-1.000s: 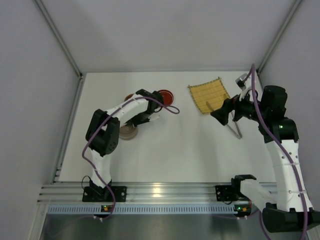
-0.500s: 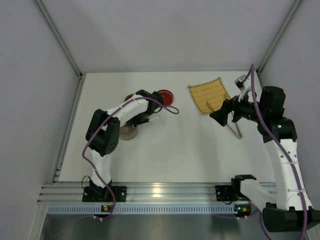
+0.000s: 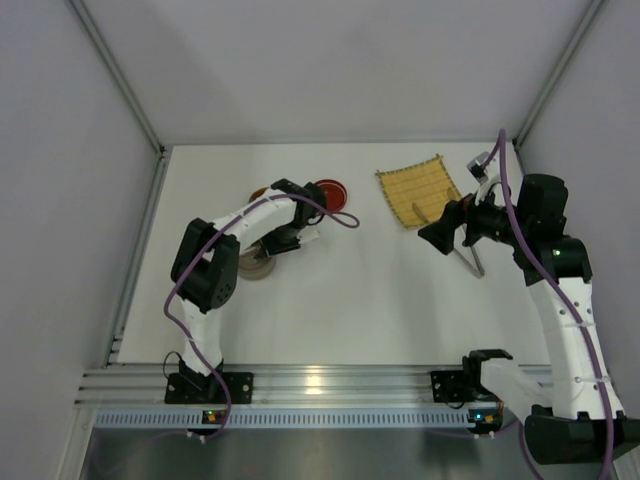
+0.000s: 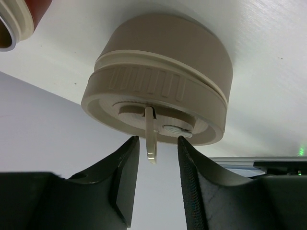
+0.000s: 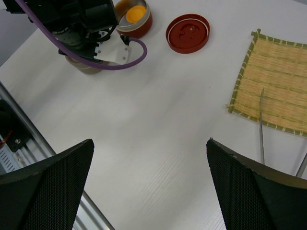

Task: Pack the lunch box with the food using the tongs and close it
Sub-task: Close the box lid on the packing box, then pick up the box lid from the packing box.

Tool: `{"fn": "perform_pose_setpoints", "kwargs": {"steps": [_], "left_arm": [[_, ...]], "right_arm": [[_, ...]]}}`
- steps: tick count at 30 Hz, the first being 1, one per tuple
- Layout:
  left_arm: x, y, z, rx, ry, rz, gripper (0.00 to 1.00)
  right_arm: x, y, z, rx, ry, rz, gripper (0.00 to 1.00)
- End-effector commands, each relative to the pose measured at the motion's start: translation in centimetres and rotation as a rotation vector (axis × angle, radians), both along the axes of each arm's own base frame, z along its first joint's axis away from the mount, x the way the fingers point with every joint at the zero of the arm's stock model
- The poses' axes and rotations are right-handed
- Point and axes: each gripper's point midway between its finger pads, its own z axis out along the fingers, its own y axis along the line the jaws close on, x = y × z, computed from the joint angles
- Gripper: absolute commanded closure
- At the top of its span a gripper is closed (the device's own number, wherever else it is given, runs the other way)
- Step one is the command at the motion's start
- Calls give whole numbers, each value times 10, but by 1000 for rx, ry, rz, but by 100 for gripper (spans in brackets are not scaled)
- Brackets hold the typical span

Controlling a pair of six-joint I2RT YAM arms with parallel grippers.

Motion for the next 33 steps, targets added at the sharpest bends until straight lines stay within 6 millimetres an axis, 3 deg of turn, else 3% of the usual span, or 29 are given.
{"fn": "perform_pose_setpoints", "kwargs": {"steps": [1,9,14,19,24,33], "left_arm": [[-4,-4,24,-71,-47,10,57],[-5,-4,48,-219,-123,68,54],[2,9,70,-341,-203,148,51],[3,13,77,-443,-278,184,50],[-5,1,63,-526,-236,182,52],[2,-12,48,-601,-221,145,53]], "right_arm": [[3,0,11,13,-54,9,1],[1,1,12,20,-59,13,1],[0,1,14,21,-64,15,1],[1,3,11,38,-53,19,1],[2,5,10,50,-46,21,1],[-1,5,6,47,-40,29,1]]}}
